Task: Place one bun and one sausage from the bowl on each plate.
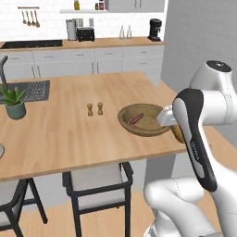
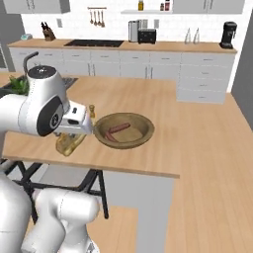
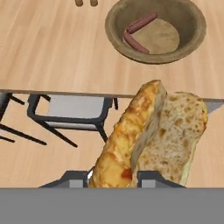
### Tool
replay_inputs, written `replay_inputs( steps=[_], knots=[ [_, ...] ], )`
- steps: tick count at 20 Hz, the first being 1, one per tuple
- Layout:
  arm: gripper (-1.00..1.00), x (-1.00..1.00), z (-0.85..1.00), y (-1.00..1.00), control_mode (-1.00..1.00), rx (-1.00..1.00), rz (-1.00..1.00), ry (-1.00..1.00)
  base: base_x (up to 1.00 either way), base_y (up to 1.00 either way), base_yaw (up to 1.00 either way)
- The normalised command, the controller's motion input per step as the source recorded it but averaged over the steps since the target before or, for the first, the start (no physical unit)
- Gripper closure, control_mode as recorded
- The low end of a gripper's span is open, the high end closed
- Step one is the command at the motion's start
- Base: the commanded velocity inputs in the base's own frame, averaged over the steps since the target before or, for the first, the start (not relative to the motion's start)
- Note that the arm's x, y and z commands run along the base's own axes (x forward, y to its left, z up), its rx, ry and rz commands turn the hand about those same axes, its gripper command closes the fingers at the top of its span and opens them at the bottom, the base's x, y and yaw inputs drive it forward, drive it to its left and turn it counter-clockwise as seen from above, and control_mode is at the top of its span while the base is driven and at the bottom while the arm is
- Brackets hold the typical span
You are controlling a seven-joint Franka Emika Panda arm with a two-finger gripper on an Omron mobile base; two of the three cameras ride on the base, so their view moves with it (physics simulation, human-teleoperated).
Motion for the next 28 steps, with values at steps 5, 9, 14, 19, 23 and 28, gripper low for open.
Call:
replay_inputs(
  steps=[5, 9, 14, 19, 23, 28],
  knots=[
    [1.0, 0.0, 0.0, 0.0, 1.0, 0.0, 0.0, 0.0, -0.3, 1.0, 0.04],
    [1.0, 0.0, 0.0, 0.0, 1.0, 0.0, 0.0, 0.0, 0.0, 1.0, 0.04],
    [1.0, 0.0, 0.0, 0.0, 1.0, 0.0, 0.0, 0.0, 0.22, 1.0, 0.02],
    [1.0, 0.0, 0.0, 0.0, 1.0, 0.0, 0.0, 0.0, 0.31, 1.0, 0.04],
    [1.0, 0.0, 0.0, 0.0, 1.0, 0.0, 0.0, 0.0, 0.32, 1.0, 0.04],
    [1.0, 0.0, 0.0, 0.0, 1.0, 0.0, 0.0, 0.0, 0.33, 1.0, 0.03]
  ],
)
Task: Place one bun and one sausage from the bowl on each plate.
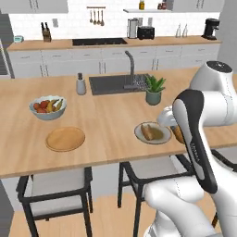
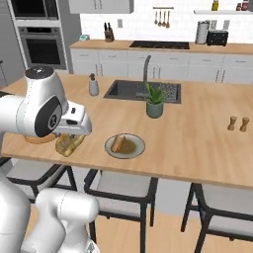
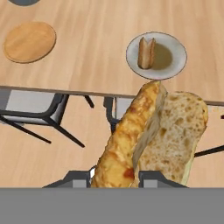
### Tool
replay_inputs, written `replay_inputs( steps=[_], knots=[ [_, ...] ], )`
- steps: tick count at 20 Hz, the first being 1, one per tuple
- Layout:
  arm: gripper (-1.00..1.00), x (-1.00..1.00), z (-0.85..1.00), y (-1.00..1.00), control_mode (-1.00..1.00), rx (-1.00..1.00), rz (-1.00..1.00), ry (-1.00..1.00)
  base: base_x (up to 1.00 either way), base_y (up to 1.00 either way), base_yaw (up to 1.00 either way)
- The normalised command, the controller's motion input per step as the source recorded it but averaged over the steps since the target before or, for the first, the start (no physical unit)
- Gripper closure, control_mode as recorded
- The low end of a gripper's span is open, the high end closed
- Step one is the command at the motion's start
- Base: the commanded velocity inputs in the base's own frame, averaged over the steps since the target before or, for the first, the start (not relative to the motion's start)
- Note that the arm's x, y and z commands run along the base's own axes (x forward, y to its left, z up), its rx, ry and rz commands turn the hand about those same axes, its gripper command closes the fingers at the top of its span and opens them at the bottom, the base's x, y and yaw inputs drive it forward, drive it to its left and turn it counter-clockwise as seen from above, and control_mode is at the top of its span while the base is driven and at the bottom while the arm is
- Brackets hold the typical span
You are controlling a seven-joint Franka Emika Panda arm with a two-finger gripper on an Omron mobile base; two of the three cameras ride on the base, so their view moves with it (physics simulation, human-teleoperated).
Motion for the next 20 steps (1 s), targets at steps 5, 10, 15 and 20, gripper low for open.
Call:
replay_inputs(
  steps=[5, 10, 15, 20],
  knots=[
    [1.0, 0.0, 0.0, 0.0, 1.0, 0.0, 0.0, 0.0, 0.13, 1.0, 0.08],
    [1.0, 0.0, 0.0, 0.0, 1.0, 0.0, 0.0, 0.0, 0.05, 1.0, 0.16],
    [1.0, 0.0, 0.0, 0.0, 1.0, 0.0, 0.0, 0.0, 0.41, 0.69, 0.05],
    [1.0, 0.0, 0.0, 0.0, 1.0, 0.0, 0.0, 0.0, 0.52, 0.02, -0.03]
  ],
)
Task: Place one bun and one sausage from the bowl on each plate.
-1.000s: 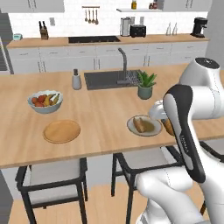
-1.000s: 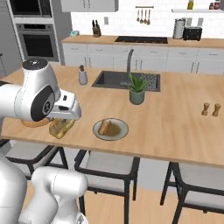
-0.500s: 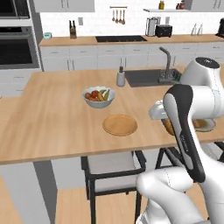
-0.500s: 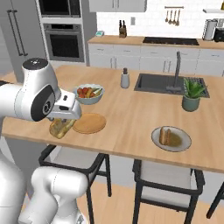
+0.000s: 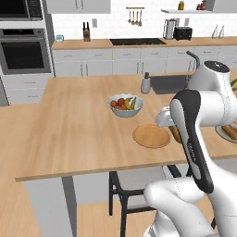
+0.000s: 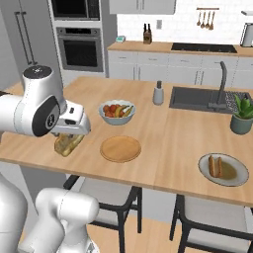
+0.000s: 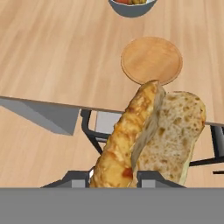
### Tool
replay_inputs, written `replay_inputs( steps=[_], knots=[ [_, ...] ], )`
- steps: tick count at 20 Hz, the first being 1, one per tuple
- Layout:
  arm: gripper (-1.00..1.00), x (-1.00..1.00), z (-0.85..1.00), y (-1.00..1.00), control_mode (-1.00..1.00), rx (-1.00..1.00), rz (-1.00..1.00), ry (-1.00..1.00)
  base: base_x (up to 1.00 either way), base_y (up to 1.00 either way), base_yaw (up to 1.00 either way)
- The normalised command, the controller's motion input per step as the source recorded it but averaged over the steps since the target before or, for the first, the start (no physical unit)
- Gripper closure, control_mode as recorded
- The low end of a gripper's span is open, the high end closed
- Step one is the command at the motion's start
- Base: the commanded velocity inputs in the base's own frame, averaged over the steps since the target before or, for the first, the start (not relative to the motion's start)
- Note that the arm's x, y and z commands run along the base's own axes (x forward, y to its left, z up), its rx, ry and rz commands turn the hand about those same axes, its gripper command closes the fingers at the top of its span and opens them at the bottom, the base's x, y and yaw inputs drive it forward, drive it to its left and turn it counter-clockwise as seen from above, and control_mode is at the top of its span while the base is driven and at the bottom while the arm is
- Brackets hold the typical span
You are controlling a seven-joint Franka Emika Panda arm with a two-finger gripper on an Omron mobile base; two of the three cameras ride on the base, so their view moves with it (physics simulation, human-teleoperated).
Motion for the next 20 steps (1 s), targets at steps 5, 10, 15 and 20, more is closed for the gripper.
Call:
replay_inputs(
  steps=[5, 10, 15, 20],
  knots=[
    [1.0, 0.33, -0.13, 0.02, -1.0, 0.0, -0.16, 0.0, 0.09, 0.0, -0.03],
    [1.0, 1.0, -0.39, 0.05, -1.0, 0.0, -0.06, 0.01, 0.0, 0.0, 0.0],
    [1.0, 1.0, -0.62, -0.11, -1.0, 0.0, 0.1, 0.15, 0.0, 0.0, 0.0],
    [1.0, 0.85, -0.56, -0.03, -1.0, -0.02, 0.13, 0.11, 0.0, 0.0, 0.0]
  ],
)
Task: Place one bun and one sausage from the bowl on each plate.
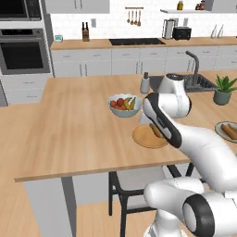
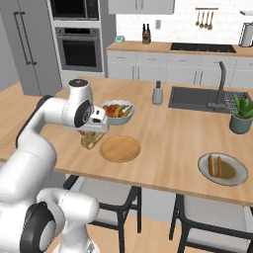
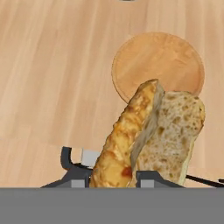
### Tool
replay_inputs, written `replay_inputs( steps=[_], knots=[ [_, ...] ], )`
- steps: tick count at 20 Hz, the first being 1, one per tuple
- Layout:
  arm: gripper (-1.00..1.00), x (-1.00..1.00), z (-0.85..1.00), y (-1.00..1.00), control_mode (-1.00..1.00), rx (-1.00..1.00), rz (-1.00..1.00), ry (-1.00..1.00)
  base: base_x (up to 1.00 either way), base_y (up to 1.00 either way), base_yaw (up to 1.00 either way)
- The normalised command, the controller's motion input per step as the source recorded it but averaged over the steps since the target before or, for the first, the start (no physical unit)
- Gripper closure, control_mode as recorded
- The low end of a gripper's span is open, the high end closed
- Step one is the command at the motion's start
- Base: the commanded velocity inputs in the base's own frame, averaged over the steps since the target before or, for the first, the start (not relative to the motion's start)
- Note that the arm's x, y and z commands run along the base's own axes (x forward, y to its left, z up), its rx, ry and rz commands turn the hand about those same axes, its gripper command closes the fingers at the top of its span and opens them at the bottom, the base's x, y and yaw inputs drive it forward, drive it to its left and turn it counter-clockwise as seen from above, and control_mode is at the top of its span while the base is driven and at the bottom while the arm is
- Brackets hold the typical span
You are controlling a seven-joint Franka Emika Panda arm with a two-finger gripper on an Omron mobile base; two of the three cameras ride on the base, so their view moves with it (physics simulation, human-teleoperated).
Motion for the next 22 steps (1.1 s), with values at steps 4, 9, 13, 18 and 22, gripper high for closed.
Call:
replay_inputs(
  steps=[4, 9, 13, 18, 22],
  knots=[
    [1.0, 0.55, -0.5, 0.0, -1.0, -0.04, 0.03, 0.04, 0.0, 0.0, 0.0],
    [1.0, 0.59, -0.63, -0.01, -1.0, -0.01, 0.02, 0.05, 0.0, 0.0, 0.0],
    [1.0, 0.8, -0.45, -0.08, -1.0, 0.0, 0.03, 0.12, 0.0, 0.0, 0.0],
    [1.0, 0.72, -0.51, -0.07, -1.0, 0.0, 0.04, 0.15, 0.0, 0.0, 0.0],
    [1.0, 0.46, -0.41, -0.03, -1.0, 0.0, 0.02, 0.12, 0.0, 0.0, 0.0]
  ],
)
